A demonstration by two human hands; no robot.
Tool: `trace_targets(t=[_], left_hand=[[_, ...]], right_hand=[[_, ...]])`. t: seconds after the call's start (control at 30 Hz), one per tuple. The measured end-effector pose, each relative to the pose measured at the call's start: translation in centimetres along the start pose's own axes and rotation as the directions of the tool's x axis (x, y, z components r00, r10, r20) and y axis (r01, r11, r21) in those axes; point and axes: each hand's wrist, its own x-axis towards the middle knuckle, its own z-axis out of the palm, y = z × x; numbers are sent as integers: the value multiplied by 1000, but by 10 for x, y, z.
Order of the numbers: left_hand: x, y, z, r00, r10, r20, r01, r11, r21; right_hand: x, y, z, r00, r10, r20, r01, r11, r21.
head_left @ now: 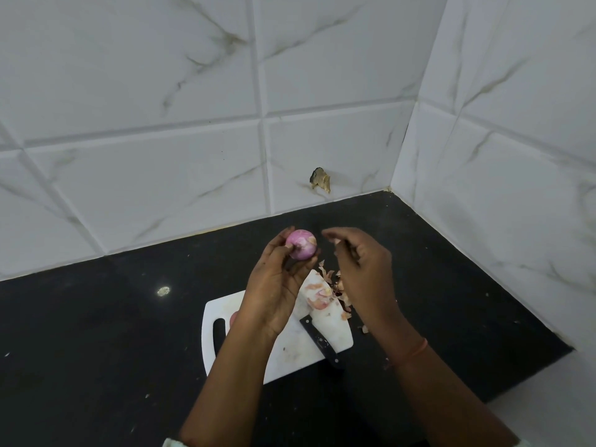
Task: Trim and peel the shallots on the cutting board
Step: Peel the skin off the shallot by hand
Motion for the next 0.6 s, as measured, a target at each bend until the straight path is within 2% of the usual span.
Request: trace_targets(t=[0.1, 0.23, 0.43, 0.5, 0.6], left_hand=[[1, -1, 1, 999, 42, -2, -42, 998, 37], [1, -2, 1, 998, 62, 12, -62, 996, 58], [0, 1, -2, 997, 75, 20, -77, 992, 99], [0, 1, -2, 998, 56, 11, -57, 995, 80], [-1, -1, -1, 1000, -6, 14, 7, 1000, -7]], right_hand=[[-1, -3, 5, 995, -73, 63, 74, 997, -12], [-3, -1, 9, 995, -88, 48, 93, 989, -116], [2, 1, 11, 982, -100, 163, 131, 972, -194], [3, -1, 10, 988, -48, 148, 72, 984, -164], [4, -2, 6, 987, 112, 114, -110, 994, -26]])
